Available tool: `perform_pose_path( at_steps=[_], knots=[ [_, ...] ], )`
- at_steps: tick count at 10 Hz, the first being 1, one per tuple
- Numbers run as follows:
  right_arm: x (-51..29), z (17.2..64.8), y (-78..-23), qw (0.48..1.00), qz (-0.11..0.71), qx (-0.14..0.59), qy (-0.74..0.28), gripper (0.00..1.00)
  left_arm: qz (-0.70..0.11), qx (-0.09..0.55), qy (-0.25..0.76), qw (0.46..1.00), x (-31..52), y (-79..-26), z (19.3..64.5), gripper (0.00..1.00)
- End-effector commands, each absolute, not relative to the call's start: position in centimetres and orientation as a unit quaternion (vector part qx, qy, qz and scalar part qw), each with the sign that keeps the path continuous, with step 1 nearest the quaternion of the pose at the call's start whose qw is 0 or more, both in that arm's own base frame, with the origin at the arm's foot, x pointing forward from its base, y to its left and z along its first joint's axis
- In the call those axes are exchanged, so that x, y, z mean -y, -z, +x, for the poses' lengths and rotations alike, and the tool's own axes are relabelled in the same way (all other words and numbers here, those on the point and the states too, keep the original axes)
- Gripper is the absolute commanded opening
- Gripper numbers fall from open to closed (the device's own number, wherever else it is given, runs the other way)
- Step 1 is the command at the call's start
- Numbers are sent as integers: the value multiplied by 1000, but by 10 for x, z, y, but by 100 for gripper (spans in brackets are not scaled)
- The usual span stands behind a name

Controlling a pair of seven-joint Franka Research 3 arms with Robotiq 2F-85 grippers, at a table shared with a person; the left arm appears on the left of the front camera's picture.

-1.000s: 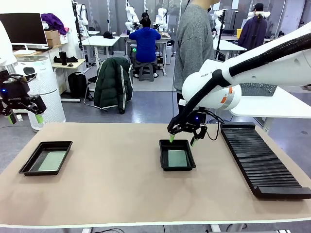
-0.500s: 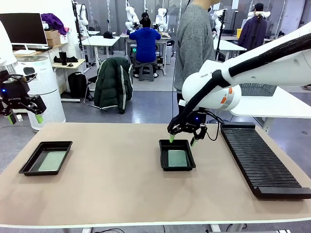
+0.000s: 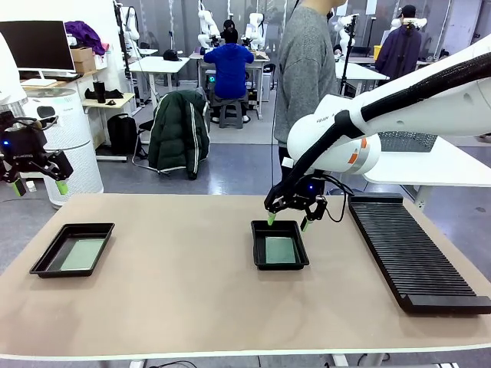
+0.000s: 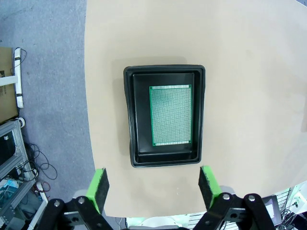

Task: Inspect and transfer BCBs to ESD trays.
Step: Pick up the ESD tray and place it on the left side of the table.

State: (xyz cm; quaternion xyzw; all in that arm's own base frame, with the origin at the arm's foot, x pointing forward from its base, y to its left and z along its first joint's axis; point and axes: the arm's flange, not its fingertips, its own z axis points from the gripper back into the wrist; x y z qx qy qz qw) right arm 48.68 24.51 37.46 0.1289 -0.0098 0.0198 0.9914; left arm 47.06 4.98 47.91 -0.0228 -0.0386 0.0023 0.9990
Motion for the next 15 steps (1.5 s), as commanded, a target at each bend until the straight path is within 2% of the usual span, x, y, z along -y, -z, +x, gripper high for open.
perform_pose_path(
  at_steps=[1,9,10,12,15],
  knots=[
    [-245,487,-374,991,129,11,-21,100,-22,42,-2,999,-50,-477,470,100],
    [-245,487,-374,991,129,11,-21,100,-23,39,-2,999,-50,-479,471,100],
    [-245,487,-375,991,129,10,-20,100,-44,37,7,998,-32,-485,467,100],
    [-215,480,-385,986,166,1,-9,100,-99,28,5,995,-9,-496,458,100],
    [-165,476,-401,974,225,20,13,100,-100,34,-11,994,42,-507,437,100]
  ],
)
